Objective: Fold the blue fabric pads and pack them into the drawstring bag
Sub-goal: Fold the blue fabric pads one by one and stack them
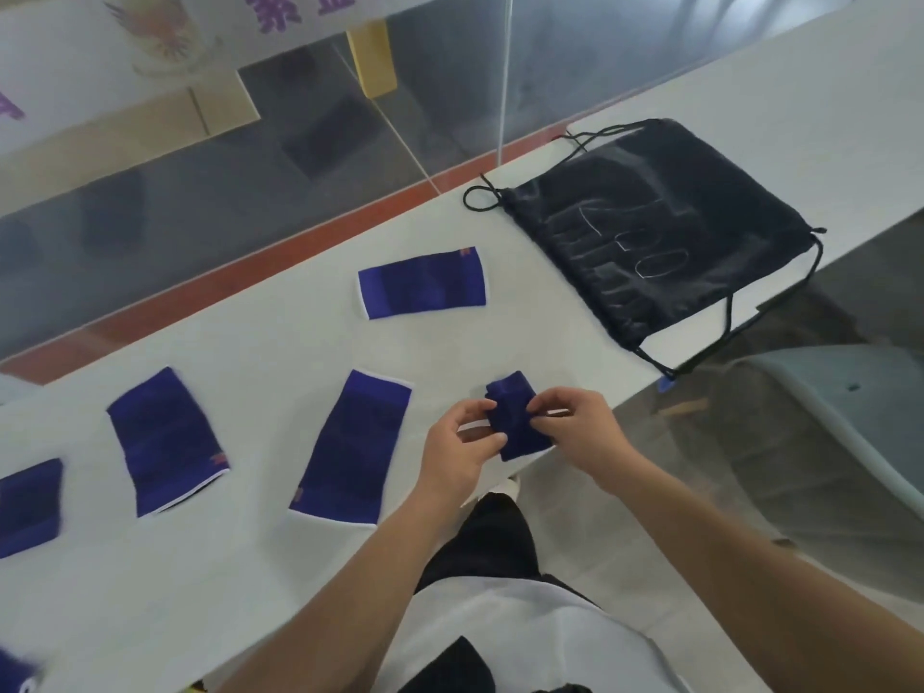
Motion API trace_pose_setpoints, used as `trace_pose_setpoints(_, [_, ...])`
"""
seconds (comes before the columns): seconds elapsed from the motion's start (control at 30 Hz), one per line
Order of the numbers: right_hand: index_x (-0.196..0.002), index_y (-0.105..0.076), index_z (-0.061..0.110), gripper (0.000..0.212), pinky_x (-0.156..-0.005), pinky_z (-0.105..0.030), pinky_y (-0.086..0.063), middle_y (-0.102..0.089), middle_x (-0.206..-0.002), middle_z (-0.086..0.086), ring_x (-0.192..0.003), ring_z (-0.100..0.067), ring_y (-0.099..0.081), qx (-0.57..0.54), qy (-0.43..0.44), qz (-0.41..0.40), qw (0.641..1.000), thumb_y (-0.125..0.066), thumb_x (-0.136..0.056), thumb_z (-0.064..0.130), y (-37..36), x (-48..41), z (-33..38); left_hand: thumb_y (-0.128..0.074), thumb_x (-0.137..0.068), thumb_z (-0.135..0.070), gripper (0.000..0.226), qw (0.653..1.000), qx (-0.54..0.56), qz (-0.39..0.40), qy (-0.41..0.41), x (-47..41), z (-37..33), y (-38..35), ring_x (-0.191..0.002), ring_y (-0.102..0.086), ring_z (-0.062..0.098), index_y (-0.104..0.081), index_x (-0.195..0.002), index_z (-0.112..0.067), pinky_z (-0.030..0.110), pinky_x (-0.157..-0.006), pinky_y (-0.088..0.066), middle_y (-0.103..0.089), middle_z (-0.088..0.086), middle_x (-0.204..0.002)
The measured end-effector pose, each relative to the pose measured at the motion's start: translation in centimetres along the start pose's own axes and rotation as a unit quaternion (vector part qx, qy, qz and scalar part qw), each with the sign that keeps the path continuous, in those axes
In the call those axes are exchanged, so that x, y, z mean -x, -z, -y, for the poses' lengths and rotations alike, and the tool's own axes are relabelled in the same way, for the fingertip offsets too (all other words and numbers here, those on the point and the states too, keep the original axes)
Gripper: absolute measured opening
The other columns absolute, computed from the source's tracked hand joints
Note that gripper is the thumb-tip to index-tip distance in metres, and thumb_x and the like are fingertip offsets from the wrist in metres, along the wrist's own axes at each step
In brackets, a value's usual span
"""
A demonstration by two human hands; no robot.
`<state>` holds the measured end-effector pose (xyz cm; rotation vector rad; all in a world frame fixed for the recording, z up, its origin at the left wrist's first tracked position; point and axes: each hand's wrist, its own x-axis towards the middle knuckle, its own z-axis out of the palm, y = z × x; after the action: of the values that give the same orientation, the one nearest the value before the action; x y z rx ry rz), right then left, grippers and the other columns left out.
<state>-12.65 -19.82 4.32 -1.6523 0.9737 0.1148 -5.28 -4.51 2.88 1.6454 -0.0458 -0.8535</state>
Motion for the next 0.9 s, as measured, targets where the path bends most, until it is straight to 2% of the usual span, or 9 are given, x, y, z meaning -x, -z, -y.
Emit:
trace_pose_setpoints(0.17, [-0.093,-0.071,0.017,0.019,-0.078,-0.033,-0.060,-0.071,-0.099,-0.002,-0.089,-0.019,-0.069,0.053,-0.010,0.001,0.999,-0.065,-0.087,0.000,0.7,-3.7,0.5,-0.070,-0.084,0.008,0.040,0.999,-0.028,-0.026,0.011,-3.0,0.4,-2.2,-0.096,-0.069,0.013,-0.061,-0.109,-0.023,0.016,-0.071,-0.057,-0.068,-0.003,-0.106])
trace_pose_setpoints(0.27, [-0.092,-0.071,0.018,0.020,-0.067,-0.024,-0.054,-0.072,-0.099,-0.005,-0.087,-0.017,-0.069,0.055,-0.027,0.019,0.998,-0.065,-0.088,0.000,0.7,-4.8,0.3,-0.068,-0.083,0.007,0.042,0.998,-0.051,-0.044,0.008,-4.1,1.0,-2.7,-0.100,-0.069,0.016,-0.061,-0.107,-0.026,0.015,-0.071,-0.056,-0.068,0.002,-0.113])
trace_pose_setpoints(0.37, [-0.093,-0.069,0.021,0.020,-0.064,-0.019,-0.051,-0.070,-0.101,-0.003,-0.086,-0.011,-0.065,0.067,-0.019,0.031,0.997,-0.064,-0.090,0.002,0.7,-5.6,0.1,-0.070,-0.085,0.002,0.040,0.993,-0.110,-0.046,-0.013,-4.7,1.6,-2.7,-0.102,-0.065,0.013,-0.060,-0.115,-0.023,0.011,-0.073,-0.055,-0.059,0.002,-0.123])
trace_pose_setpoints(0.43, [-0.093,-0.069,0.022,0.019,-0.065,-0.020,-0.050,-0.068,-0.100,-0.001,-0.087,-0.014,-0.064,0.085,-0.009,0.036,0.996,-0.064,-0.091,0.004,0.6,-5.8,-0.1,-0.072,-0.085,-0.002,0.040,0.981,-0.181,-0.045,-0.048,-4.9,2.1,-2.6,-0.111,-0.059,0.014,-0.061,-0.119,-0.021,0.020,-0.087,-0.056,-0.052,-0.001,-0.128])
trace_pose_setpoints(0.53, [-0.100,-0.069,0.021,0.020,-0.085,-0.030,-0.054,-0.064,-0.110,0.001,-0.100,-0.019,-0.060,0.166,0.067,0.031,0.983,-0.065,-0.090,0.004,0.4,-5.6,-0.8,-0.070,-0.087,-0.015,0.044,0.928,-0.349,-0.050,-0.124,-5.0,2.9,-2.4,-0.130,-0.041,0.022,-0.060,-0.130,-0.019,0.030,-0.111,-0.035,-0.046,0.002,-0.144])
trace_pose_setpoints(0.6, [-0.117,-0.068,0.018,0.029,-0.101,-0.038,-0.049,-0.061,-0.129,-0.002,-0.119,-0.023,-0.055,0.253,0.168,0.020,0.953,-0.066,-0.091,0.006,0.6,-5.5,-1.4,-0.059,-0.094,-0.031,0.050,0.877,-0.441,-0.046,-0.184,-5.0,3.4,-2.2,-0.139,-0.034,0.025,-0.052,-0.141,-0.019,0.034,-0.115,-0.027,-0.041,0.003,-0.154])
trace_pose_setpoints(0.7, [-0.138,-0.054,0.019,0.040,-0.112,-0.047,-0.037,-0.049,-0.151,-0.003,-0.141,-0.029,-0.040,0.410,0.302,0.014,0.860,-0.054,-0.098,0.017,1.2,-5.4,-2.1,-0.033,-0.102,-0.043,0.058,0.814,-0.539,-0.010,-0.217,-4.8,4.1,-2.0,-0.151,-0.022,0.025,-0.032,-0.155,-0.020,0.043,-0.122,-0.016,-0.028,0.000,-0.164])
trace_pose_setpoints(0.8, [-0.153,-0.035,0.022,0.052,-0.118,-0.054,-0.020,-0.032,-0.163,0.003,-0.153,-0.029,-0.019,0.541,0.311,0.071,0.779,-0.027,-0.103,0.032,1.8,-5.6,-3.5,-0.013,-0.105,-0.045,0.061,0.784,-0.595,0.022,-0.176,-4.8,5.3,-1.9,-0.155,-0.007,0.027,-0.012,-0.160,-0.021,0.048,-0.121,-0.001,-0.008,-0.005,-0.169])
trace_pose_setpoints(0.9, [-0.159,-0.016,0.025,0.057,-0.119,-0.056,-0.007,-0.019,-0.167,0.006,-0.155,-0.027,-0.006,0.583,0.273,0.106,0.757,-0.009,-0.104,0.039,2.0,-6.1,-4.9,0.001,-0.102,-0.050,0.064,0.774,-0.614,0.040,-0.151,-5.3,6.3,-1.7,-0.155,0.010,0.025,0.004,-0.160,-0.024,0.050,-0.121,0.006,0.011,-0.008,-0.169])
